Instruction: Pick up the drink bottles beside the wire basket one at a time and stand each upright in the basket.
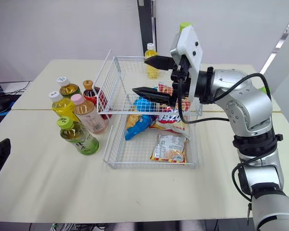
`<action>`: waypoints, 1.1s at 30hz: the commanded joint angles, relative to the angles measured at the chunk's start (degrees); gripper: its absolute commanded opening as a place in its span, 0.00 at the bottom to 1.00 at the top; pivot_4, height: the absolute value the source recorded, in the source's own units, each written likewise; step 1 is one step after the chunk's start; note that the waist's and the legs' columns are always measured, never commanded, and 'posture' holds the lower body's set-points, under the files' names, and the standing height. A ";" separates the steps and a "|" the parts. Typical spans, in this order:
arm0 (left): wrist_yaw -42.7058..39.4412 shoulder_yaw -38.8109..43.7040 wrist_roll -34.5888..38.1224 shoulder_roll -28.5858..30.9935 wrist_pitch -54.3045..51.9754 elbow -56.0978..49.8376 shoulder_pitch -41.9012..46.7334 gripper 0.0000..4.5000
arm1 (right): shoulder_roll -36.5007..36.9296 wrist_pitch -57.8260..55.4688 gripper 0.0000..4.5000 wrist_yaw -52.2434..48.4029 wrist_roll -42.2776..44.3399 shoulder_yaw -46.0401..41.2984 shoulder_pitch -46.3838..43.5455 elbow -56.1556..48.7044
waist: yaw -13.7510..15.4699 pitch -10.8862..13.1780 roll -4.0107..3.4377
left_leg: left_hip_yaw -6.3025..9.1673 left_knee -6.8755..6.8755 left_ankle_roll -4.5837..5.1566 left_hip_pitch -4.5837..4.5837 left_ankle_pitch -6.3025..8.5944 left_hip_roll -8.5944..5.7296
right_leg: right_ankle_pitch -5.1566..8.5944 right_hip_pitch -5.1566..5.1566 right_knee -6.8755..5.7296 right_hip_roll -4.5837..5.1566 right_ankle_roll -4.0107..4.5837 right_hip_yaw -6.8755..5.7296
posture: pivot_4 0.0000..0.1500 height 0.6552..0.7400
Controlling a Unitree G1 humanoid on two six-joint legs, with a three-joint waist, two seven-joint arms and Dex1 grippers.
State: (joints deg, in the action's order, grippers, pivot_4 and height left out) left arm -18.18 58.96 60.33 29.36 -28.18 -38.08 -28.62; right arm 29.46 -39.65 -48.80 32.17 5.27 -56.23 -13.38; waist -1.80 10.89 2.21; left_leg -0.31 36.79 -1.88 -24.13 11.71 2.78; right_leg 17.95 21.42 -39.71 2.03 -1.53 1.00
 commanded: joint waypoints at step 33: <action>-19.16 -40.08 -34.92 18.70 11.91 58.84 59.38 0.99 | 3.84 -7.60 1.00 6.89 6.08 -6.11 1.95 -11.54 | -0.10 0.01 0.00 | -0.11 -0.49 -0.12 -0.68 -0.08 -0.03 | -0.01 0.88 0.02 0.00 -0.03 -0.05 | 1.00 1.00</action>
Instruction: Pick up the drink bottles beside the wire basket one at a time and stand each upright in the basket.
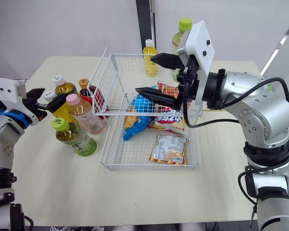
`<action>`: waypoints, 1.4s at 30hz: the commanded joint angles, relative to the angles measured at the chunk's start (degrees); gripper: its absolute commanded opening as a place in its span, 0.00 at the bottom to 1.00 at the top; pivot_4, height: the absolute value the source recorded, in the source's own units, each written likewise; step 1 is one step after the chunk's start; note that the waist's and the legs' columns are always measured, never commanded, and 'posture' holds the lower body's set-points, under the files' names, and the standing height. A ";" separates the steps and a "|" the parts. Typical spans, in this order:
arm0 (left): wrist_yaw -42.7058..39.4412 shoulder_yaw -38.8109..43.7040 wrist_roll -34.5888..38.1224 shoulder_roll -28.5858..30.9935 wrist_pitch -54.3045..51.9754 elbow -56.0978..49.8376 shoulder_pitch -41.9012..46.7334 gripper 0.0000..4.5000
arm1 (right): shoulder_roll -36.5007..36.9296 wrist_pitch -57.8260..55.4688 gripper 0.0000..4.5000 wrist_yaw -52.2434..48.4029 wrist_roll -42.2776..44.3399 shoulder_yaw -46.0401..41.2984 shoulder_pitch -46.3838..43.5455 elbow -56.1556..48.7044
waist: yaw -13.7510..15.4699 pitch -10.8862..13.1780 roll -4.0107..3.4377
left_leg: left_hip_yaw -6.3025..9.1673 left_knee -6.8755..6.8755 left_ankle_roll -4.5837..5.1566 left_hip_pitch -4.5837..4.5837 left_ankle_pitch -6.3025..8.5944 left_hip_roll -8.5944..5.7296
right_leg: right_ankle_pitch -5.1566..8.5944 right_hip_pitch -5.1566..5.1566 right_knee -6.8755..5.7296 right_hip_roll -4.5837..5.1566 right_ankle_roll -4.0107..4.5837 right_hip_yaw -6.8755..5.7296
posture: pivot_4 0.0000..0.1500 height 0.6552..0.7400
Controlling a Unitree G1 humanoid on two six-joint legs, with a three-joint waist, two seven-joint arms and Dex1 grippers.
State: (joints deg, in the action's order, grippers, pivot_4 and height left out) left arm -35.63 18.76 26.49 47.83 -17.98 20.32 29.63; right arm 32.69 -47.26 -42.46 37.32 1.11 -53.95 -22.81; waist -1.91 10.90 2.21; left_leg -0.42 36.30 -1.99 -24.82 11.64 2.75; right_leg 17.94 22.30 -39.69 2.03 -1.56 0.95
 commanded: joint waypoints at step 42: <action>-21.43 -12.11 3.41 6.50 -17.02 6.18 53.83 0.31 | -3.13 1.31 1.00 6.02 2.30 -3.60 -1.43 -0.56 | 1.58 0.28 0.45 | -0.04 0.13 -0.32 -0.12 -0.20 -0.05 | 0.04 0.00 -0.21 -0.14 -0.07 -0.20 | 1.00 1.00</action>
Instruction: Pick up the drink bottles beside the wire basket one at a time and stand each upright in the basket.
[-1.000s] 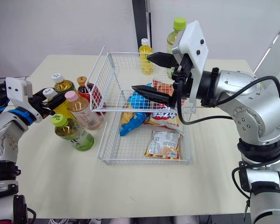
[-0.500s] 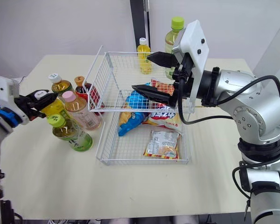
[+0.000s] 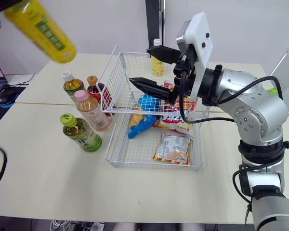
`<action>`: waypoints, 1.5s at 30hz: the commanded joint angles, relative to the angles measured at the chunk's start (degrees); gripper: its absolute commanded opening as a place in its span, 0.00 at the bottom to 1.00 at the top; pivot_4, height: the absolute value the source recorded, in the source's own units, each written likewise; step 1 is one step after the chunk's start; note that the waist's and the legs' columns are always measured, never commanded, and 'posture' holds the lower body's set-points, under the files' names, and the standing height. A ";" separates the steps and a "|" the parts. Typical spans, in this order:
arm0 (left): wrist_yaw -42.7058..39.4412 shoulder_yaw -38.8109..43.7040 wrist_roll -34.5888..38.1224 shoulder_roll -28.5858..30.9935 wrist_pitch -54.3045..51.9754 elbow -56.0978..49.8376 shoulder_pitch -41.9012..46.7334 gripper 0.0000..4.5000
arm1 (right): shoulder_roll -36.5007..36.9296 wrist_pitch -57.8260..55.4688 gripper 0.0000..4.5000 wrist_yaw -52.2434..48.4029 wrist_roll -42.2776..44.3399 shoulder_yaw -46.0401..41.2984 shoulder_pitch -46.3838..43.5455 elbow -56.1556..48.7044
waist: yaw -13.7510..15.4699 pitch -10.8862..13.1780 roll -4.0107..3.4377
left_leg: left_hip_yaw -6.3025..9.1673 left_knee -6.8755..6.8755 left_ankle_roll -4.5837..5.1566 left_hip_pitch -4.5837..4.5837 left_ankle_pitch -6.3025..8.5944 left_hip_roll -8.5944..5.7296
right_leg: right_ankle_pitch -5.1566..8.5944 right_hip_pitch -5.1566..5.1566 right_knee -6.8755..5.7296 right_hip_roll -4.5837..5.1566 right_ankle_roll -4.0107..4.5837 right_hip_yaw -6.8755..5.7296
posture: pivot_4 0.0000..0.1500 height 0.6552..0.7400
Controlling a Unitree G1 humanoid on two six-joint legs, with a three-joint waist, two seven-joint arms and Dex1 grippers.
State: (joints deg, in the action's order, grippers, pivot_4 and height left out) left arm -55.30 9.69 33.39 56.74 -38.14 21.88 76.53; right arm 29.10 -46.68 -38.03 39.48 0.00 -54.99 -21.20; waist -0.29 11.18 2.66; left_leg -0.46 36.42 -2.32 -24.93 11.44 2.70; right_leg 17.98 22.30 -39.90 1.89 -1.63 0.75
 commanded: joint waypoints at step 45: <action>-1.71 -3.14 -23.47 -37.72 33.06 48.16 26.81 0.31 | 11.68 -16.71 1.00 28.03 14.97 -16.42 10.63 -25.19 | -1.51 0.11 -0.20 | 0.11 0.54 -0.12 -0.97 -0.18 -0.08 | -0.02 0.99 -0.81 -0.05 -0.05 0.12 | 1.00 1.00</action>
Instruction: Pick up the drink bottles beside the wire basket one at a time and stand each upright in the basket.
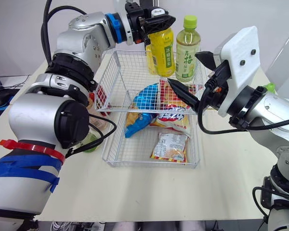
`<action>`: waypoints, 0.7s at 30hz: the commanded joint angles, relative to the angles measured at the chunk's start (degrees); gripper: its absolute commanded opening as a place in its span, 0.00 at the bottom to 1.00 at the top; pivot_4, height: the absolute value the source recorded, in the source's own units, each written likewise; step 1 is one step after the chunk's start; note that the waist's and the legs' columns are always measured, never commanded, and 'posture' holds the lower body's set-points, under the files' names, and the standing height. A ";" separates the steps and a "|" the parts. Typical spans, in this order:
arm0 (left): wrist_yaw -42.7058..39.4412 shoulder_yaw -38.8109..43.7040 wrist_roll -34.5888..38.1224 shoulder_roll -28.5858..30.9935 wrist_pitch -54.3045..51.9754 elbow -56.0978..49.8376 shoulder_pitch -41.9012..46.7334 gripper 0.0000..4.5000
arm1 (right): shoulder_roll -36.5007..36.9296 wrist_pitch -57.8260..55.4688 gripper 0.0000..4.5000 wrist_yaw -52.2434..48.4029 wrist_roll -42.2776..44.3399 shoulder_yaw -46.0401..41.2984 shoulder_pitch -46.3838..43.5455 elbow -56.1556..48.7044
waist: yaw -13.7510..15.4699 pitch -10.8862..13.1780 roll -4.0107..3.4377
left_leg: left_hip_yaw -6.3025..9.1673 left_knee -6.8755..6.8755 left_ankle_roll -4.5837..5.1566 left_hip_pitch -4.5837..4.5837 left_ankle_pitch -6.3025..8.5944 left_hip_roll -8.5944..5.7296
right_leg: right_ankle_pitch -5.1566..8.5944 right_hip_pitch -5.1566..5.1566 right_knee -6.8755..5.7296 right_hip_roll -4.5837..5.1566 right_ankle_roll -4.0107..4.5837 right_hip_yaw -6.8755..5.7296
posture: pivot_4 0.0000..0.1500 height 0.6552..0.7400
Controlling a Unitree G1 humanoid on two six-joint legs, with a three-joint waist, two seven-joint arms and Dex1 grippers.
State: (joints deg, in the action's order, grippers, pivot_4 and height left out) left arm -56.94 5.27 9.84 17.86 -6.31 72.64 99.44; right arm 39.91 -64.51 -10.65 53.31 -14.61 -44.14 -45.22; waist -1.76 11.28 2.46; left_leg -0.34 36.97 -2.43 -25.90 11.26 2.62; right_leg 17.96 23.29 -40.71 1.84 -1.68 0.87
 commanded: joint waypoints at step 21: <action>1.73 3.59 -0.71 0.59 -0.50 -1.54 1.29 0.80 | 2.07 3.15 1.00 0.10 1.53 -0.22 -0.34 0.31 | -0.04 0.01 -0.03 | 0.02 0.03 0.00 0.01 -0.01 0.01 | 0.00 0.00 -0.06 -0.04 0.01 0.03 | 1.00 1.00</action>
State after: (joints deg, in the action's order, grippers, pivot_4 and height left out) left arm -55.62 7.31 8.02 17.29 -7.12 73.41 98.99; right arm 41.27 -62.95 -10.21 54.24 -14.24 -43.88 -44.61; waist -1.81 11.30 2.44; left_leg -0.33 37.00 -2.43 -25.88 11.25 2.63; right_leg 17.96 23.29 -40.79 1.80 -1.67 0.90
